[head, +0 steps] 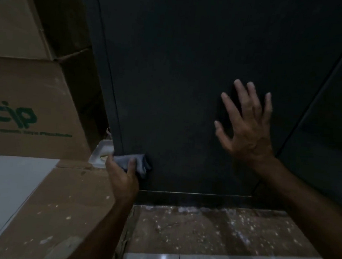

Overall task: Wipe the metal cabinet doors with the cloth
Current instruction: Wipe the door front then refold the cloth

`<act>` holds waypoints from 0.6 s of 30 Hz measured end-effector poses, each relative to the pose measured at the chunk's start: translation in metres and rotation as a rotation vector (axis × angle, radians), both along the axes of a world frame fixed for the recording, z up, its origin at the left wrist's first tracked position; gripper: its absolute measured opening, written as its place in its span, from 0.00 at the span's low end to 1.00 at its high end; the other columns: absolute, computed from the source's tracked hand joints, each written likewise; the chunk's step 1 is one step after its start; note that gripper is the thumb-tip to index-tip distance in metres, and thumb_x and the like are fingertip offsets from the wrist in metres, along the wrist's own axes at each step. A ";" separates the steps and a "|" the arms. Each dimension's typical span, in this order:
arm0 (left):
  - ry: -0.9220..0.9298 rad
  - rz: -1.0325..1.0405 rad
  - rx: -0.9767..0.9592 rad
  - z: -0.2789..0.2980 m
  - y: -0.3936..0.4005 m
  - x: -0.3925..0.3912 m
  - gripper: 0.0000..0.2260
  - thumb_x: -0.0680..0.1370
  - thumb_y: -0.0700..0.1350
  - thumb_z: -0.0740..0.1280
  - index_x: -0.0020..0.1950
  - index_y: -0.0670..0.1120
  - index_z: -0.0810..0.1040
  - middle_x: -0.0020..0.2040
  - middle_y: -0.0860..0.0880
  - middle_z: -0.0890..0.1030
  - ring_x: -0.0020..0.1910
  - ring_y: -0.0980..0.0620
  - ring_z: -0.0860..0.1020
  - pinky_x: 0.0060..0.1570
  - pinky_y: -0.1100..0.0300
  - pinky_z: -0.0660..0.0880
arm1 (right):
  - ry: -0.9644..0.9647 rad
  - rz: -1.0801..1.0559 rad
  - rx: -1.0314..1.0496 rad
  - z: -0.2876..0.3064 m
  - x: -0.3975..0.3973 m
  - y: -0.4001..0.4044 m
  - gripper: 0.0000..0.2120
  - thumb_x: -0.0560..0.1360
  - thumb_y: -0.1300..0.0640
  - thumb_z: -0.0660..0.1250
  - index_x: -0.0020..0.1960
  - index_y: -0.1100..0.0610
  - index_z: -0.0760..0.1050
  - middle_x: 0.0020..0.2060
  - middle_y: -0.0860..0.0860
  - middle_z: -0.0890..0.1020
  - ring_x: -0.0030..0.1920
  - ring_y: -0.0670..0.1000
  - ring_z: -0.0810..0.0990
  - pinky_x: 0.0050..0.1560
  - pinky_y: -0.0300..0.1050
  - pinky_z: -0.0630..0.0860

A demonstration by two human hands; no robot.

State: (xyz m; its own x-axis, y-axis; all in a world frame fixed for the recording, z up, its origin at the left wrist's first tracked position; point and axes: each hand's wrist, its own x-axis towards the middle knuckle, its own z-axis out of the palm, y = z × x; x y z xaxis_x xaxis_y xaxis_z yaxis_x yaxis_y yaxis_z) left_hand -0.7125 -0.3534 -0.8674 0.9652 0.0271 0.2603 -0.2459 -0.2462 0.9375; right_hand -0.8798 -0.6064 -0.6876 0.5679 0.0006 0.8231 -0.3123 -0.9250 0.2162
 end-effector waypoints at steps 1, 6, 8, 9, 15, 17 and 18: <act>0.072 -0.004 0.046 -0.029 0.005 -0.001 0.33 0.83 0.59 0.65 0.81 0.43 0.60 0.75 0.39 0.72 0.72 0.44 0.73 0.68 0.49 0.72 | 0.014 -0.003 -0.013 -0.003 -0.001 -0.003 0.34 0.79 0.46 0.66 0.80 0.57 0.61 0.81 0.61 0.57 0.81 0.63 0.52 0.77 0.73 0.49; 0.119 0.006 -0.187 -0.029 -0.003 0.000 0.32 0.83 0.65 0.62 0.74 0.40 0.67 0.59 0.45 0.79 0.62 0.42 0.78 0.67 0.46 0.73 | -0.014 0.037 0.028 -0.008 0.007 -0.002 0.36 0.79 0.47 0.66 0.81 0.58 0.58 0.81 0.63 0.55 0.81 0.65 0.52 0.76 0.75 0.46; -0.028 0.095 -0.256 0.013 -0.016 0.004 0.32 0.84 0.62 0.61 0.78 0.39 0.65 0.68 0.39 0.75 0.65 0.48 0.73 0.70 0.60 0.67 | -0.030 0.044 0.029 -0.011 0.011 -0.003 0.36 0.79 0.47 0.66 0.81 0.59 0.58 0.81 0.63 0.56 0.81 0.66 0.52 0.76 0.76 0.45; -0.164 0.156 -0.229 0.039 -0.023 0.005 0.35 0.84 0.64 0.60 0.80 0.39 0.63 0.73 0.38 0.71 0.70 0.48 0.71 0.71 0.63 0.63 | -0.040 0.050 0.032 -0.012 0.012 -0.003 0.36 0.78 0.48 0.67 0.81 0.59 0.58 0.81 0.64 0.56 0.81 0.66 0.52 0.76 0.76 0.45; -0.764 0.316 0.116 0.175 -0.067 0.007 0.38 0.85 0.62 0.58 0.83 0.35 0.55 0.83 0.32 0.55 0.84 0.35 0.51 0.82 0.40 0.41 | -0.100 0.109 0.072 -0.015 0.019 -0.002 0.34 0.78 0.52 0.67 0.80 0.59 0.59 0.80 0.64 0.57 0.81 0.62 0.48 0.76 0.76 0.45; -0.978 0.109 0.338 0.163 -0.092 -0.008 0.39 0.84 0.61 0.62 0.83 0.36 0.53 0.83 0.35 0.52 0.84 0.39 0.45 0.81 0.44 0.35 | -0.112 0.128 0.088 -0.013 0.018 -0.001 0.30 0.79 0.58 0.65 0.79 0.59 0.61 0.80 0.63 0.58 0.81 0.64 0.52 0.77 0.74 0.45; -1.096 -0.040 0.488 0.142 -0.101 -0.018 0.40 0.82 0.60 0.65 0.83 0.37 0.53 0.84 0.38 0.52 0.84 0.42 0.42 0.81 0.46 0.33 | -0.110 0.132 0.086 -0.011 0.015 -0.002 0.29 0.79 0.60 0.63 0.79 0.59 0.62 0.80 0.62 0.59 0.81 0.64 0.53 0.77 0.74 0.46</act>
